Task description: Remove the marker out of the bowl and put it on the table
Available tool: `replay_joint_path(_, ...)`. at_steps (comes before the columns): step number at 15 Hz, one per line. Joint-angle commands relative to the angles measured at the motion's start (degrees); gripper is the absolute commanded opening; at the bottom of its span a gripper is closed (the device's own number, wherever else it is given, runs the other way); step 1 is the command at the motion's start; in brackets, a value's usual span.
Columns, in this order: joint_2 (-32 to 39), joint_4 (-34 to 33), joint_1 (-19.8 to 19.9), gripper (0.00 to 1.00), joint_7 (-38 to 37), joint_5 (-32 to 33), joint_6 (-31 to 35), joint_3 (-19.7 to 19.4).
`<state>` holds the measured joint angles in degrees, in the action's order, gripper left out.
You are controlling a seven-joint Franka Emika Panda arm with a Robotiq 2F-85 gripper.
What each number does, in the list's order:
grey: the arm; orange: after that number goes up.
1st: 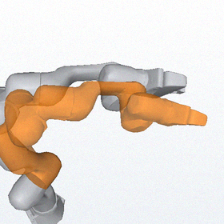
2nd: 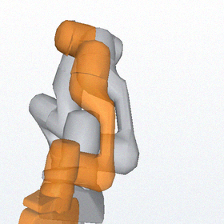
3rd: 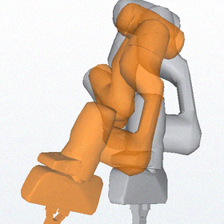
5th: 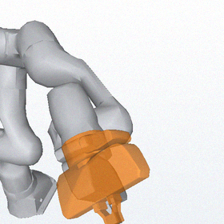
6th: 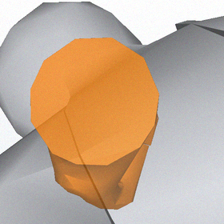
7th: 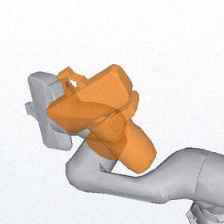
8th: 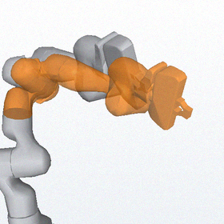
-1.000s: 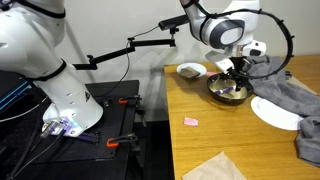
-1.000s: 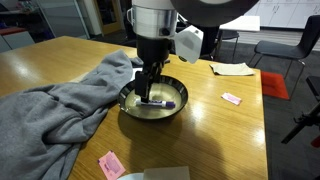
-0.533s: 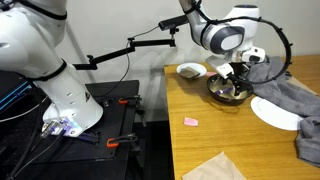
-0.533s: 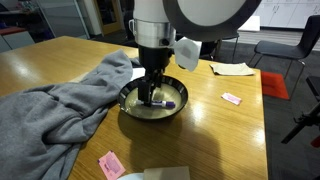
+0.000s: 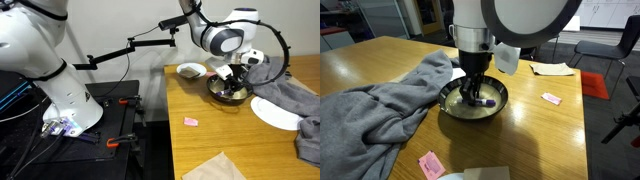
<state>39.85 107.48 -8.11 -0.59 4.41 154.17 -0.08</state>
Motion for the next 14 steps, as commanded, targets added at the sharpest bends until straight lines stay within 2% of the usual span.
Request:
replay_joint_path(1,0.3,-1.7,-1.2,0.09,-1.9,1.3,-2.0,-1.1)
replay_joint_path(2,0.1,-1.6,-1.3,0.01,-2.1,1.3,-2.1,-1.2)
replay_joint_path(3,-0.4,-1.3,-1.3,0.01,-2.1,1.2,-2.0,-1.1)
replay_joint_path(4,-1.6,-0.2,-1.1,0.05,-2.2,0.8,-1.6,-0.7)
replay_joint_path(10,-12.8,7.4,-1.2,0.05,-5.2,-0.5,0.3,0.2)
replay_joint_path(13,-20.7,12.5,-2.7,0.05,-10.6,0.2,0.6,-1.1)
replay_joint_path(14,-23.5,14.5,-3.8,0.05,-14.6,1.4,1.2,-2.6)
